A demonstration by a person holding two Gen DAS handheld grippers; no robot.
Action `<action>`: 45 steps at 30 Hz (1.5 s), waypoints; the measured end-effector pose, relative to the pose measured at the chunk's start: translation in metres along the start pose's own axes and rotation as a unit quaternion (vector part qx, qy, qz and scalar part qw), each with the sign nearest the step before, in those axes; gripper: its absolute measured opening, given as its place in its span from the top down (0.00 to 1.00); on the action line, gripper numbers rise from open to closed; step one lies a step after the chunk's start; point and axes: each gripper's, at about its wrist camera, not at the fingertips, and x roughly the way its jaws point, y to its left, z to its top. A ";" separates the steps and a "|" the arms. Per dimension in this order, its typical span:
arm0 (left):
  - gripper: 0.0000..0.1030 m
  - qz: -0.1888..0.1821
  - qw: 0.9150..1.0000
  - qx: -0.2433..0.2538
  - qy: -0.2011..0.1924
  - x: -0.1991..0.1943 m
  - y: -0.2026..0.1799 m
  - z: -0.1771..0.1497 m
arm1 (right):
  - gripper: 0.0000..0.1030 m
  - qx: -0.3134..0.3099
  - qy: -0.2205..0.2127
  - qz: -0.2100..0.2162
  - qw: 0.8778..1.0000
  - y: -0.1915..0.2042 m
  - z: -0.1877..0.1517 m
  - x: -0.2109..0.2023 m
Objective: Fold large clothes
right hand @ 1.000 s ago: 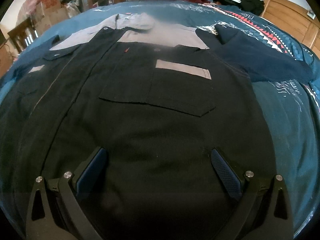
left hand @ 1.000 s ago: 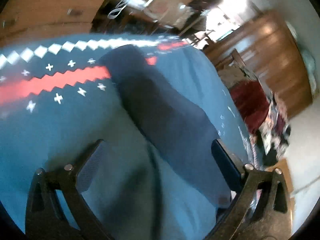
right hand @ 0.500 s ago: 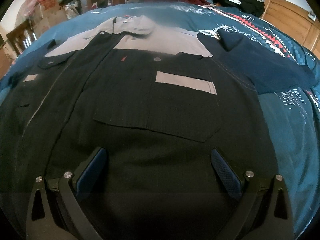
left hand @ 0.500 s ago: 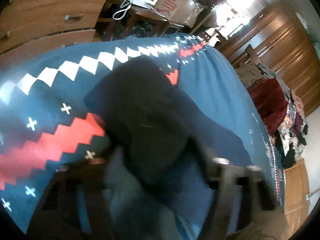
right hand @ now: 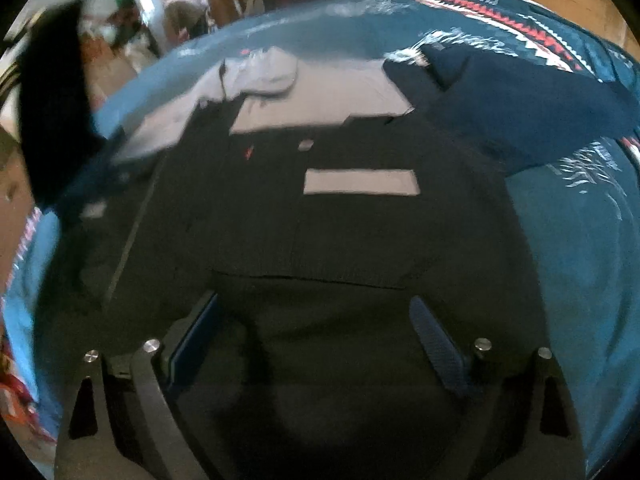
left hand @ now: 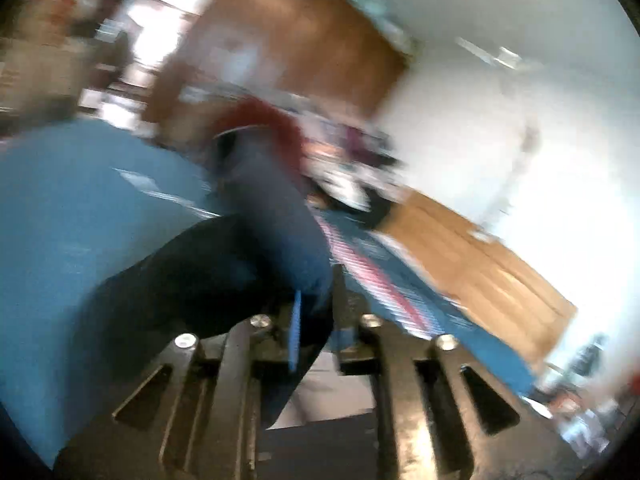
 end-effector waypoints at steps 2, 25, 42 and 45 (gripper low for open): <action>0.50 -0.019 0.998 -0.005 0.056 0.048 -0.035 -0.036 | 0.08 0.003 -0.011 0.005 1.000 -0.010 0.000 -0.017; 0.52 0.168 0.958 -0.231 0.029 -0.100 0.116 -0.167 | 0.34 0.097 0.006 0.060 0.993 -0.070 0.170 0.110; 0.49 0.185 0.959 -0.212 0.027 -0.094 0.130 -0.184 | 0.96 0.098 -0.035 0.066 0.992 -0.093 0.171 0.071; 0.41 0.203 0.960 -0.190 0.011 -0.100 0.110 -0.172 | 0.95 0.085 -0.016 0.073 0.994 -0.090 0.166 0.071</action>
